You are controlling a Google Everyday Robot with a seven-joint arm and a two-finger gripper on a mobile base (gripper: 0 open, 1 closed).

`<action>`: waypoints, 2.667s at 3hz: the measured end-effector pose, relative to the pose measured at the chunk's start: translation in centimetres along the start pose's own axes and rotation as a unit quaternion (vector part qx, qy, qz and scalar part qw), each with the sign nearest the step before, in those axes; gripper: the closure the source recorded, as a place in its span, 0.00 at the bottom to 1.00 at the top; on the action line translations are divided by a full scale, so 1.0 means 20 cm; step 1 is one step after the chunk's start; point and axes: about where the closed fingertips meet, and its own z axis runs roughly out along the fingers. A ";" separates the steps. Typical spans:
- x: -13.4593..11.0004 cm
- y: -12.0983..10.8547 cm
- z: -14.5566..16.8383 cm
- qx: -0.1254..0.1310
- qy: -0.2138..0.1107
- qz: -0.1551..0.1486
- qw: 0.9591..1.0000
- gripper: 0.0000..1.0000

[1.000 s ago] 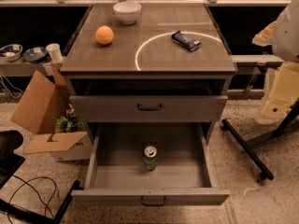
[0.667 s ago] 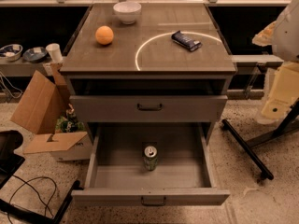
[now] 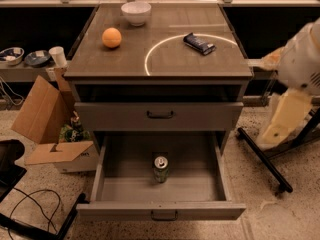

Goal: Pick green can from middle drawer and place on counter

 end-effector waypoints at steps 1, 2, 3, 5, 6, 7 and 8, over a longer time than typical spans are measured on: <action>0.04 0.27 0.54 -0.069 -0.125 0.037 0.989 0.00; 0.00 0.46 0.86 -0.094 -0.212 0.060 0.971 0.00; -0.05 0.52 1.09 -0.075 -0.292 0.084 0.950 0.00; -0.10 0.46 1.26 -0.033 -0.340 0.105 0.934 0.00; -0.14 0.45 1.38 -0.038 -0.359 0.107 0.926 0.00; -0.12 0.30 1.78 -0.021 -0.398 0.097 0.912 0.00; -0.09 0.23 2.09 -0.018 -0.411 0.095 0.906 0.00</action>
Offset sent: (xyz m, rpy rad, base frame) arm 0.0187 0.0910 -0.2545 0.7561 -0.1973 -0.1203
